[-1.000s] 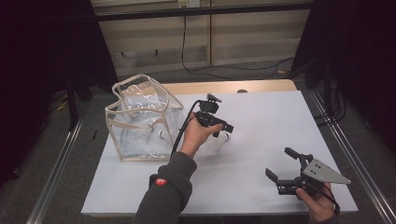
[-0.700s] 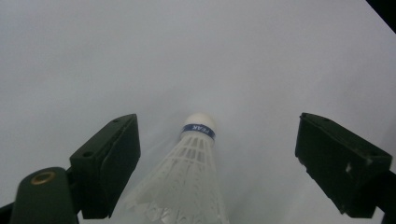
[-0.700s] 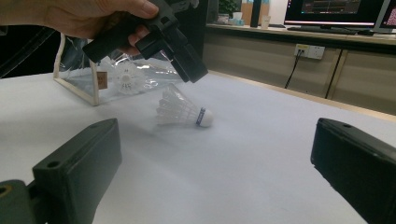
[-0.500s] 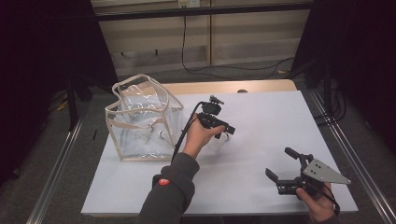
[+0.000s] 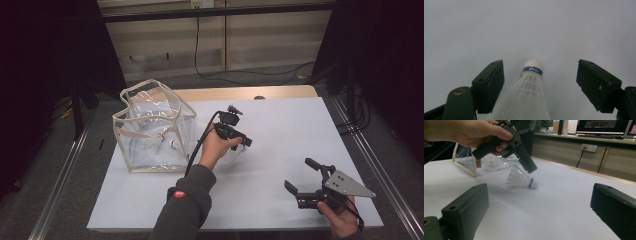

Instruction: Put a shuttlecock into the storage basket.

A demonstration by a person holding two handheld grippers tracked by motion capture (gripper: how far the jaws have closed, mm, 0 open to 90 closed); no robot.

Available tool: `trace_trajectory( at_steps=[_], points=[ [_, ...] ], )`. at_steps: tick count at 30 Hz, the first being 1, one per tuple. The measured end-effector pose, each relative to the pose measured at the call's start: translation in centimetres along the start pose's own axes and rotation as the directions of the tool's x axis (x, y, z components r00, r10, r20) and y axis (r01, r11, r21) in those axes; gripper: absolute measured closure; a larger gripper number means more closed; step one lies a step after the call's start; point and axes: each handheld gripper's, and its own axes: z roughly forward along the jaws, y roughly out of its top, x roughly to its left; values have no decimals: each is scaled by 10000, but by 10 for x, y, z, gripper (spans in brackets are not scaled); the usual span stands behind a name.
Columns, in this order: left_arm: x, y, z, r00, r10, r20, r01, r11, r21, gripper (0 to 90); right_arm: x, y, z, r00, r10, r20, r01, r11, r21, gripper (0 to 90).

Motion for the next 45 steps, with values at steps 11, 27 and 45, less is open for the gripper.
trace_trajectory(
  at_steps=[11, 27, 45],
  points=[
    [1, -1, 12, 9998, 91, -190, -88, 9998, 194, 286, 0, 0, 0, 10000, 29, 31, -29, 10000, -21, 16],
    [5, -3, 29, 9992, 243, -316, -227, 9986, 474, 443, -1, 0, 0, 10000, 84, 28, -84, 10000, -45, 16],
    [3, -4, 25, 9995, 248, -181, -232, 9963, 823, 651, 0, 0, 0, 10000, 84, 52, -84, 9999, -57, 17]
  ],
)
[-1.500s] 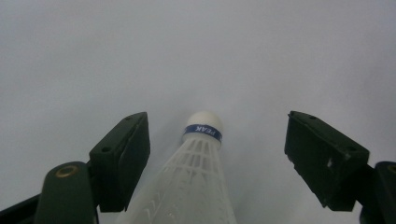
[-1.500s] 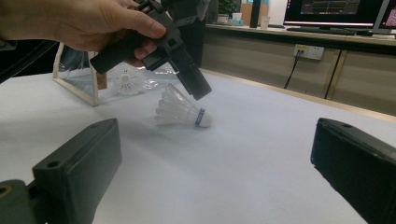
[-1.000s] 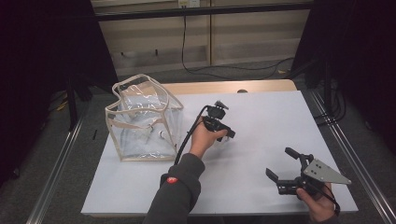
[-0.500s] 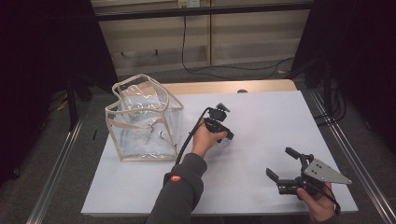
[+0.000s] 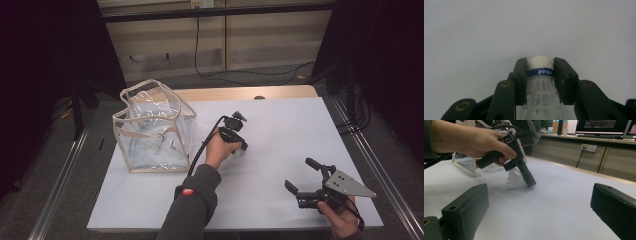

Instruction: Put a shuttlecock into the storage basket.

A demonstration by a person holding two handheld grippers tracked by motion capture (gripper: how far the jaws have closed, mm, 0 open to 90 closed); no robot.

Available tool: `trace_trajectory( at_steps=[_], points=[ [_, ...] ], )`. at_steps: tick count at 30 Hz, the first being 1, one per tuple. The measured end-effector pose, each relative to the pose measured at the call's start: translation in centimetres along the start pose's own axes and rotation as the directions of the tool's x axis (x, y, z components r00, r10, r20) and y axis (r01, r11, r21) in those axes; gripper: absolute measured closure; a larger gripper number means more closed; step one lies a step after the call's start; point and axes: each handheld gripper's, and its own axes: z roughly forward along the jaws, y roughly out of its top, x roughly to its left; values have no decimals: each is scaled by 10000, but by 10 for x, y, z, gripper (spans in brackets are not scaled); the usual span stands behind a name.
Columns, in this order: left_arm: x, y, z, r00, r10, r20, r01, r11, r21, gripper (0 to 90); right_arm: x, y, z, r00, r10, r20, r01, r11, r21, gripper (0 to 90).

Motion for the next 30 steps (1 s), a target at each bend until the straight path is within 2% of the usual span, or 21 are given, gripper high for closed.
trace_trajectory(
  at_steps=[2, 8, 10, 11, 12, 23, 25, 30],
  points=[
    [2, 0, -4, 10000, -14, 64, 14, 10000, -53, 653, 0, 0, 0, 10000, -9, 5, 9, 10000, 17, 17],
    [6, 1, -18, 9990, -381, 241, 391, 9983, -422, 654, 0, 0, 0, 10000, -6, -11, 6, 10000, -3, 16],
    [8, 1, -24, 9991, -352, 241, 362, 9985, -413, 654, 0, 0, 0, 10000, 4, -25, -4, 10000, -3, 16],
    [8, 1, -28, 9984, -472, 318, 487, 9975, -512, 654, 0, 0, 0, 10000, 3, -15, -3, 10000, 15, 17],
    [9, 1, -30, 9987, -403, 323, 419, 9980, -478, 654, 0, 0, 0, 10000, -21, -23, 21, 10000, 24, 16],
    [13, 3, -65, 9975, -646, 275, 672, 9923, -1042, 654, 1, 0, 1, 10000, -79, -37, 80, 9999, 64, 17],
    [13, 4, -70, 9982, -515, 311, 545, 9928, -1070, 654, 1, 0, 1, 9999, -94, -56, 95, 9999, 45, 16],
    [12, 7, -81, 9980, -540, 330, 577, 9909, -1218, 655, 1, 0, 1, 9999, -87, -49, 87, 10000, 46, 16]
  ],
)
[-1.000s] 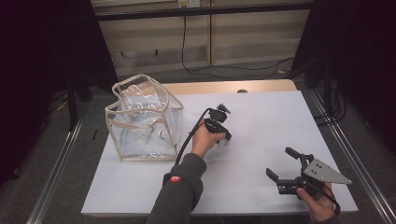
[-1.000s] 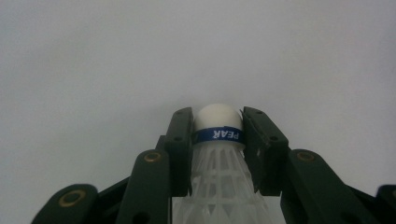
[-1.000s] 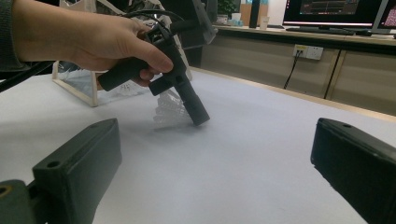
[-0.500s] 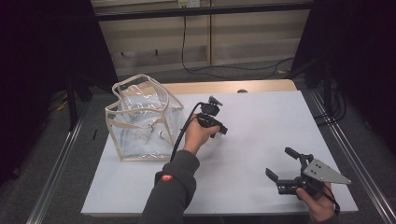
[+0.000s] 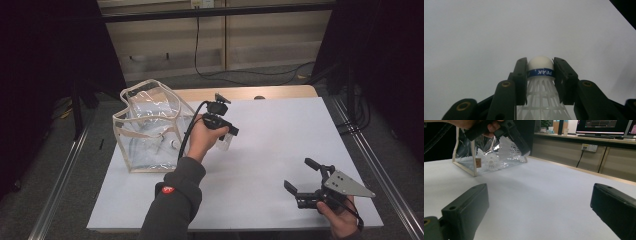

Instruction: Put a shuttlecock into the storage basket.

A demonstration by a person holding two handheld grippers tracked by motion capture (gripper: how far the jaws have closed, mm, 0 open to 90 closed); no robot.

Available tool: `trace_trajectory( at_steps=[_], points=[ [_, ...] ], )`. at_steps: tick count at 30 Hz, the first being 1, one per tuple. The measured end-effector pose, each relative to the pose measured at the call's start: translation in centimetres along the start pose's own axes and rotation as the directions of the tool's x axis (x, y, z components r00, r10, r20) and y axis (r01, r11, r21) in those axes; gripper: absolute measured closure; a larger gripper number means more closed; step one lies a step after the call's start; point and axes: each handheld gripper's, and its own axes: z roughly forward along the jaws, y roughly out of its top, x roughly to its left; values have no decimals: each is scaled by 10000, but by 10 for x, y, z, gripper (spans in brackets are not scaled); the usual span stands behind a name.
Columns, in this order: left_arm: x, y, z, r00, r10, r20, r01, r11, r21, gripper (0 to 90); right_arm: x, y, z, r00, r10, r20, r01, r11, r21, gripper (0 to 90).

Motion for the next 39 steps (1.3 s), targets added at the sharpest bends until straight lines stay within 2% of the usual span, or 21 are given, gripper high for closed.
trace_trajectory(
  at_steps=[29, 37, 39],
  points=[
    [-3, 15, -36, 9999, 5, 124, -1, 9995, -306, 655, 0, 0, 0, 10000, 21, 39, -21, 10000, -4, 16],
    [-5, 20, -45, 10000, 58, 12, -57, 9991, -428, 655, 0, 0, 0, 10000, 19, 38, -18, 10000, -25, 17],
    [-6, 21, -47, 10000, -44, 4, 44, 9987, -499, 655, 0, 0, 0, 10000, 1, 43, -1, 10000, -32, 17]
  ],
)
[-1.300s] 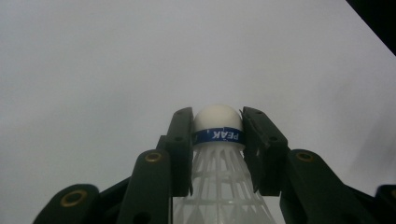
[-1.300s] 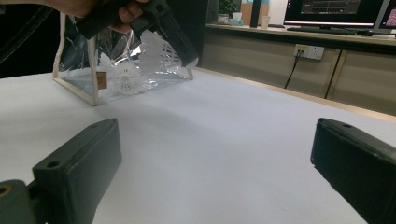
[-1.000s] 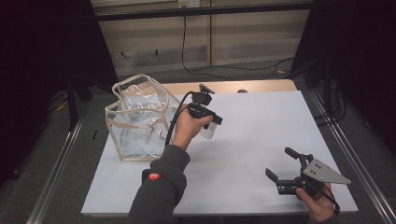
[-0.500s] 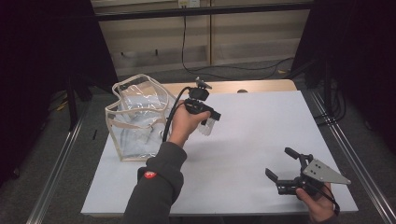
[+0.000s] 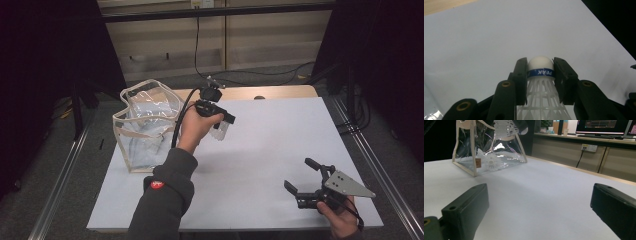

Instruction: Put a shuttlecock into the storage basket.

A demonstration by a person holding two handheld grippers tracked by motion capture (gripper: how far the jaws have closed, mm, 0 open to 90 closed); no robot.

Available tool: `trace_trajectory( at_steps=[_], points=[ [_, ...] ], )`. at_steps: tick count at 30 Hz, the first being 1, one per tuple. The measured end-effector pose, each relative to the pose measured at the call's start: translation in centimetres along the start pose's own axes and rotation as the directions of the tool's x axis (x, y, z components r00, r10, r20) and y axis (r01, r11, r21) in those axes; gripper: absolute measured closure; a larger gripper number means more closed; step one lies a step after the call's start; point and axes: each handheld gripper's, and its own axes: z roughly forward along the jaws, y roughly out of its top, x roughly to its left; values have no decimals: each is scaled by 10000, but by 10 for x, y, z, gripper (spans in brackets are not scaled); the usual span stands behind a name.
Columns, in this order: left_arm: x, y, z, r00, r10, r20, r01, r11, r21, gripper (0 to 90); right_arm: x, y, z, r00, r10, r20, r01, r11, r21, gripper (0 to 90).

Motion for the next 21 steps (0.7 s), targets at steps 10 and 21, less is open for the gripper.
trace_trajectory(
  at_steps=[10, 21],
  points=[
    [1, 6, -14, 10000, 42, -69, -43, 9999, -94, 655, 0, 0, 0, 10000, 59, 0, -59, 10000, -20, 17],
    [1, 13, -28, 9999, -29, -122, 27, 9998, -214, 656, 0, 0, 1, 10000, 19, -45, -20, 10000, -23, 16]
  ],
)
